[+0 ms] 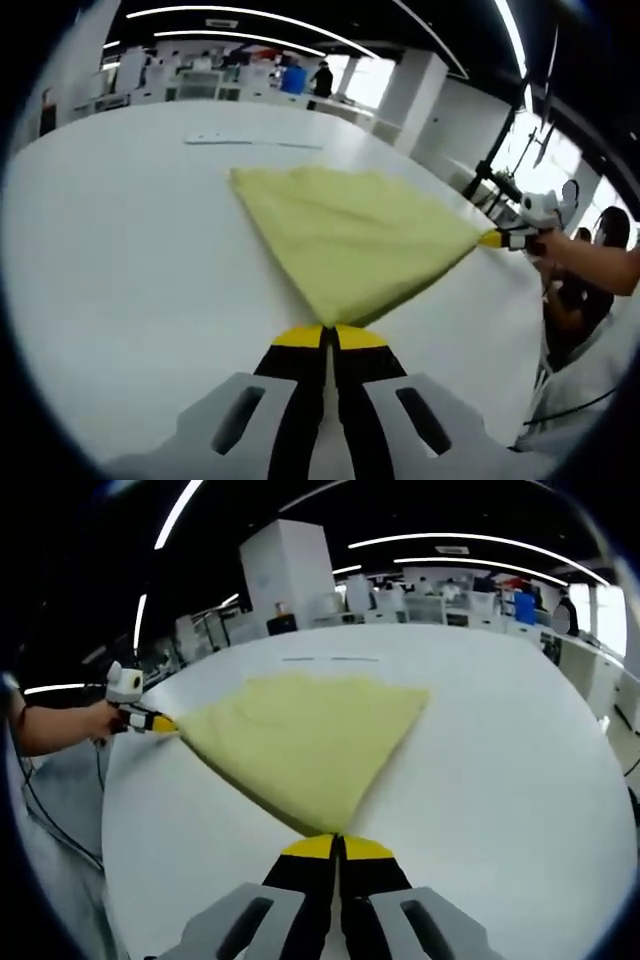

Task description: Fold the garment on the visible template until the final outline fits inside the template.

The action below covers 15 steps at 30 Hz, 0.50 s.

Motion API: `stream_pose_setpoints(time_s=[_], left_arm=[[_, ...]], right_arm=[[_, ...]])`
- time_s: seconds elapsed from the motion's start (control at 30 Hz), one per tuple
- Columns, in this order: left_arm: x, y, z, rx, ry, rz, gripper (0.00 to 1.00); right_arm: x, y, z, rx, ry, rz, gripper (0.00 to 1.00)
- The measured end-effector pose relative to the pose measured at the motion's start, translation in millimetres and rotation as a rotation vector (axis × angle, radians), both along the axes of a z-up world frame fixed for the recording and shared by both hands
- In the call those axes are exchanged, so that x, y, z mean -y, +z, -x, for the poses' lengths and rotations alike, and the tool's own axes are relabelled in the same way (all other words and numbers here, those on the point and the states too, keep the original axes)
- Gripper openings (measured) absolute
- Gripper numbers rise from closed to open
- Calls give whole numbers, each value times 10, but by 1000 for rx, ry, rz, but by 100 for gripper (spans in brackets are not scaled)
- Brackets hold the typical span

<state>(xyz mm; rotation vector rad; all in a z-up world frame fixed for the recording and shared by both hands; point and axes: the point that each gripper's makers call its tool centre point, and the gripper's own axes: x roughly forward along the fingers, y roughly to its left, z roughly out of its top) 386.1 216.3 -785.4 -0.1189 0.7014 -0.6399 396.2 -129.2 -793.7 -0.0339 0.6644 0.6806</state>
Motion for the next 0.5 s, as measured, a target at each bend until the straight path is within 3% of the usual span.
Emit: stream_pose_setpoints(time_s=[0.5], left_arm=[[297,-26,490,-43,-89,14,0]], right_arm=[[275,-15,594,-19,-25,-9,0]])
